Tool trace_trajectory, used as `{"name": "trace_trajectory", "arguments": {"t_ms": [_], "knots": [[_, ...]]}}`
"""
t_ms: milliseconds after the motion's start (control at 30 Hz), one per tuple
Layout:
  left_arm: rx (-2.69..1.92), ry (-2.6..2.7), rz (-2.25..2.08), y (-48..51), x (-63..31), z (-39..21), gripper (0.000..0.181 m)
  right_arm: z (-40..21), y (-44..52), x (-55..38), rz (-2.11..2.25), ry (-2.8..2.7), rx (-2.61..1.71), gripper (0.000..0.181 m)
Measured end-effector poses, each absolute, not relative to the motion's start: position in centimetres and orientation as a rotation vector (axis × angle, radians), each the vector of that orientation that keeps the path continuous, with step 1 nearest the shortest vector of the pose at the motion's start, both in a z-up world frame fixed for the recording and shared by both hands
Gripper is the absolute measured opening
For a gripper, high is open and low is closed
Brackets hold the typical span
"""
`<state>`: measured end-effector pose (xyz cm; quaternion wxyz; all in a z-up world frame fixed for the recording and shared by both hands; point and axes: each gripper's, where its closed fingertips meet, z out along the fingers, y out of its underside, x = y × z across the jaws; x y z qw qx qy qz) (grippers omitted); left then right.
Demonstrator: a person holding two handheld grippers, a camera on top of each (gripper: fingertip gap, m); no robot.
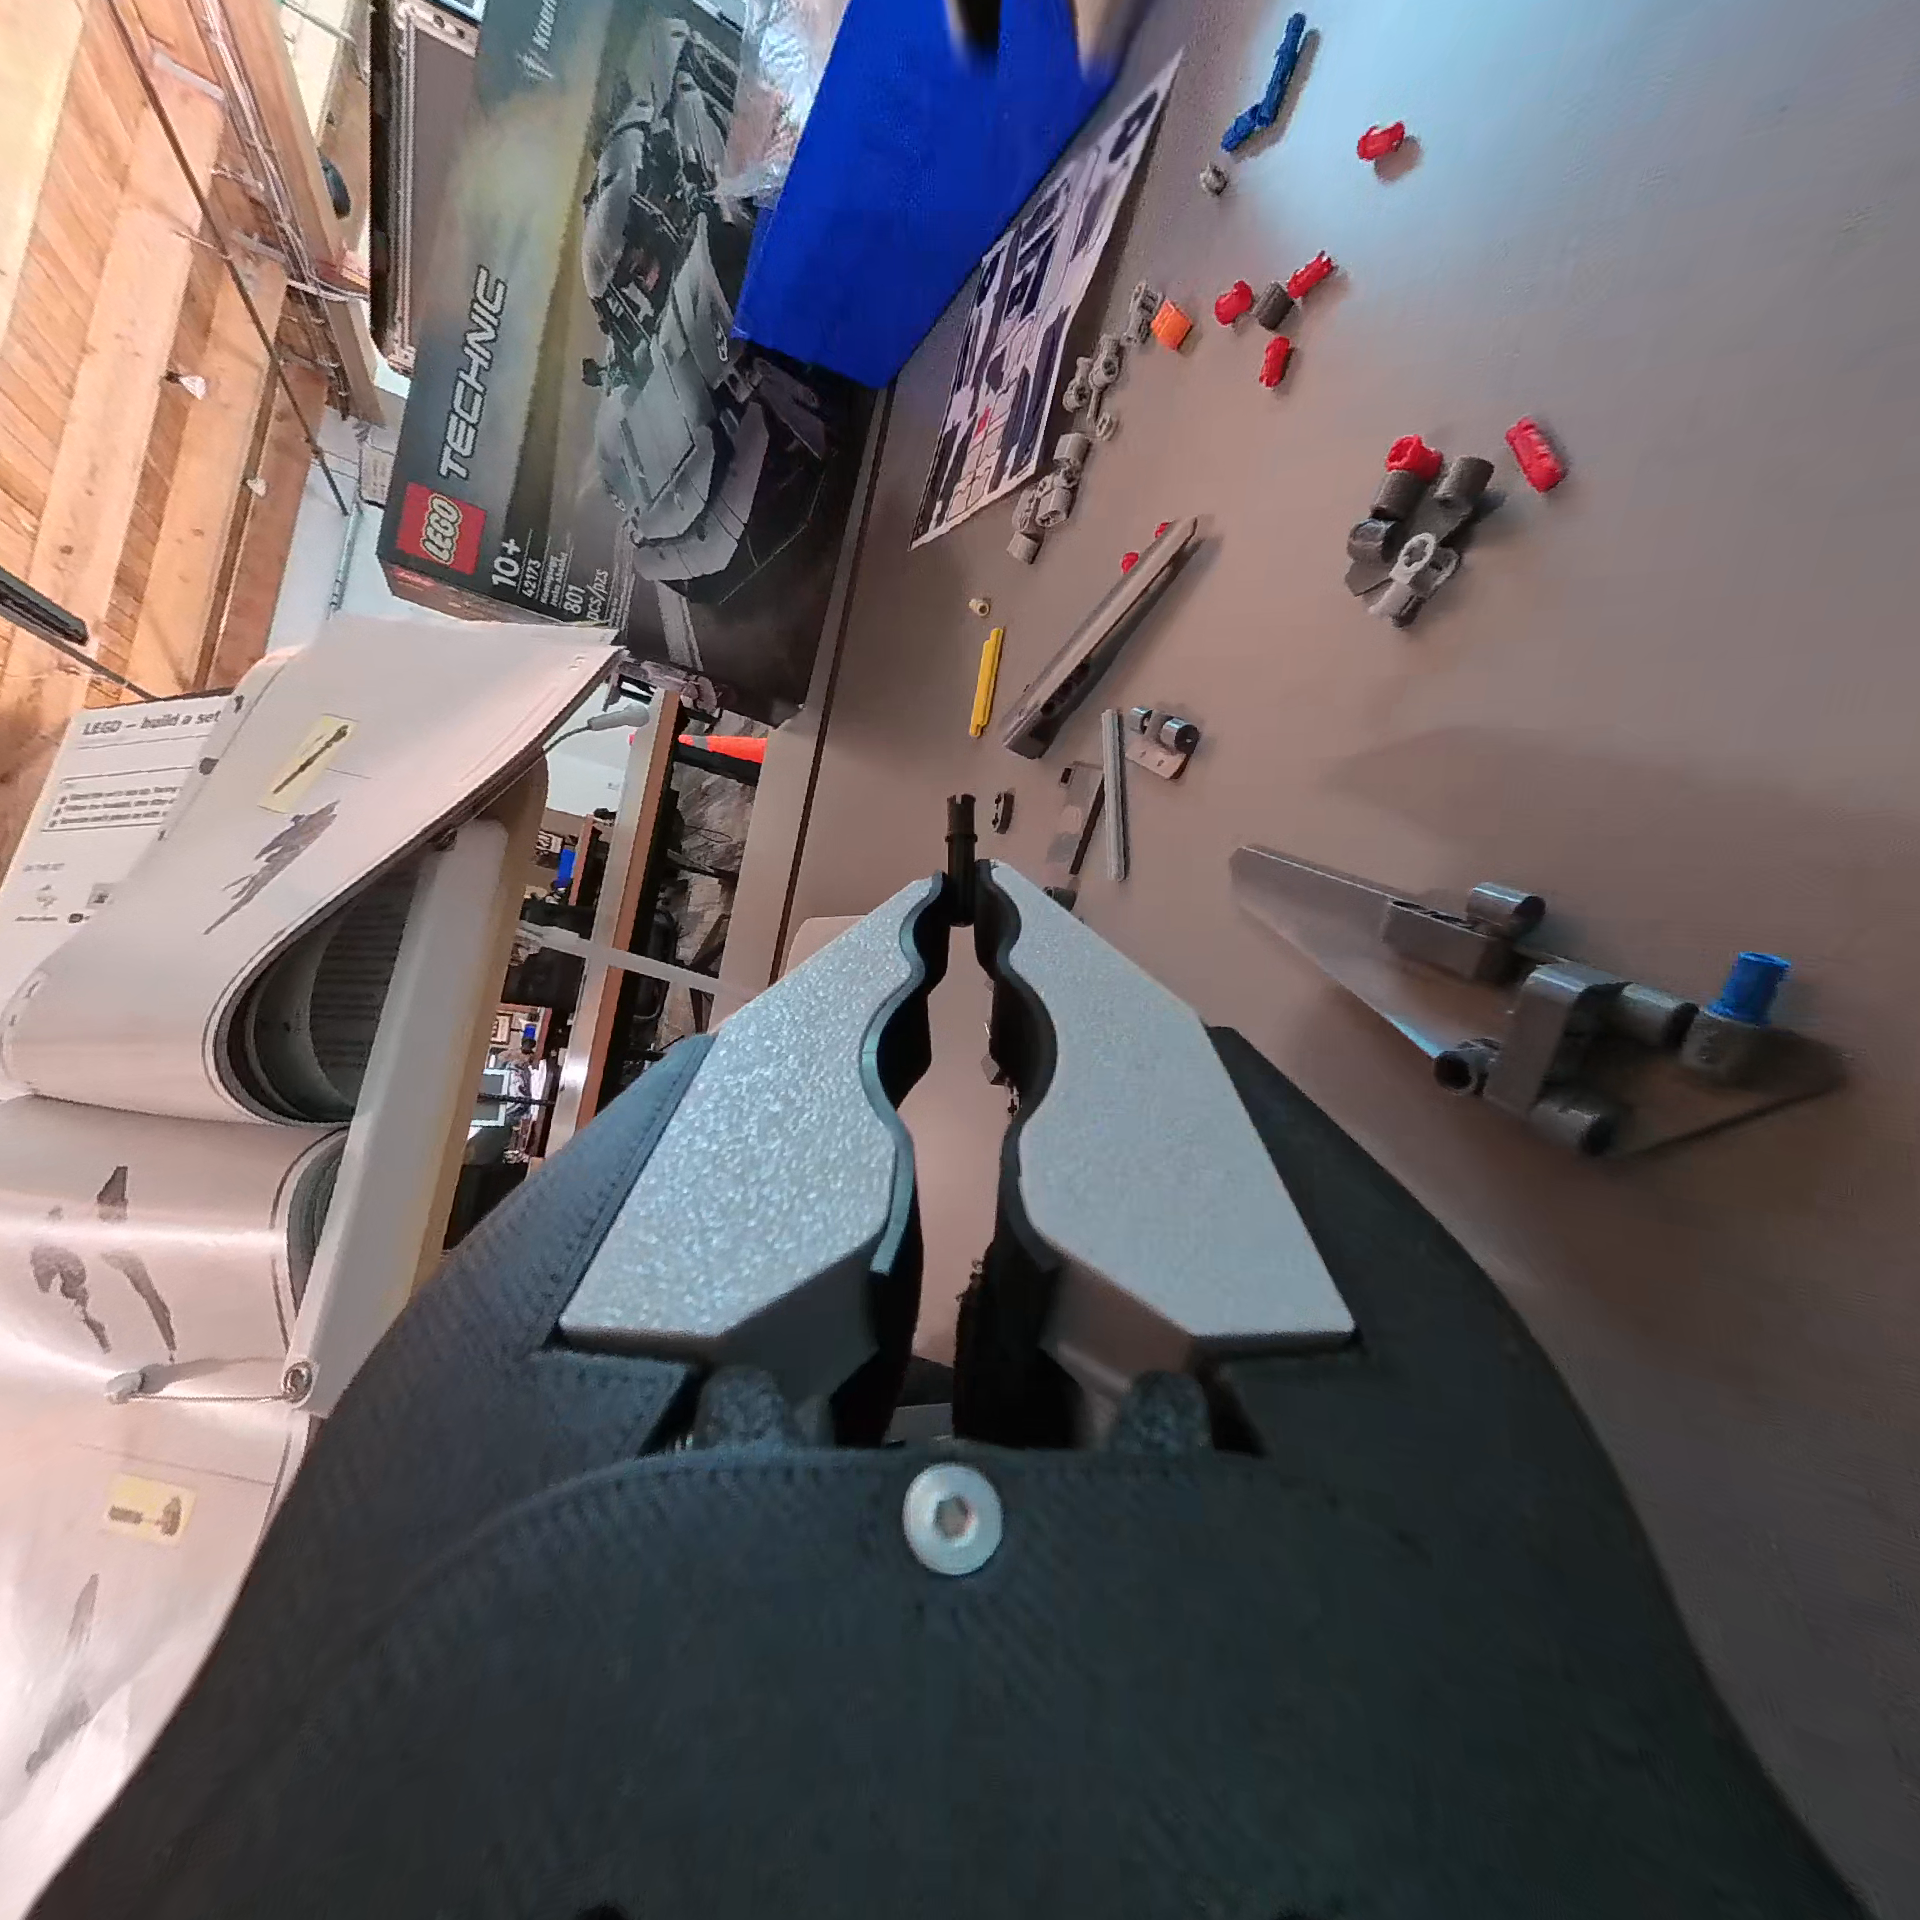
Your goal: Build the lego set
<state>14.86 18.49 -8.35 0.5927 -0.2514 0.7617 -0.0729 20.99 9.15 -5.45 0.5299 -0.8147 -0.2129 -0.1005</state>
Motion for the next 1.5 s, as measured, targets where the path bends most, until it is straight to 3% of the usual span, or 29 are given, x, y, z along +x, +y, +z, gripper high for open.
{"name": "trace_trajectory", "arguments": {"t_ms": [300,500,867,1200,1500], "knots": [[-0.592,1.775,-0.170,18.6,15.0,-8.5,0.001,-1.2,-4.4,36.4,-0.462,-0.056,-2.001,0.014],[-0.594,1.784,-0.163,18.7,15.1,-8.9,0.001,-4.5,-7.7,40.4,-0.436,0.038,-2.160,0.012],[-0.594,1.789,-0.170,18.7,15.1,-8.9,0.001,-13.1,-8.4,41.3,-0.243,-0.058,-2.501,0.016],[-0.588,1.805,-0.173,18.6,15.1,-9.2,0.000,-15.2,-8.0,42.5,-0.066,-0.039,-2.529,0.016],[-0.592,1.815,-0.173,18.8,15.3,-9.6,0.001,-15.7,-7.7,42.7,-0.038,-0.051,-2.511,0.006]]}}
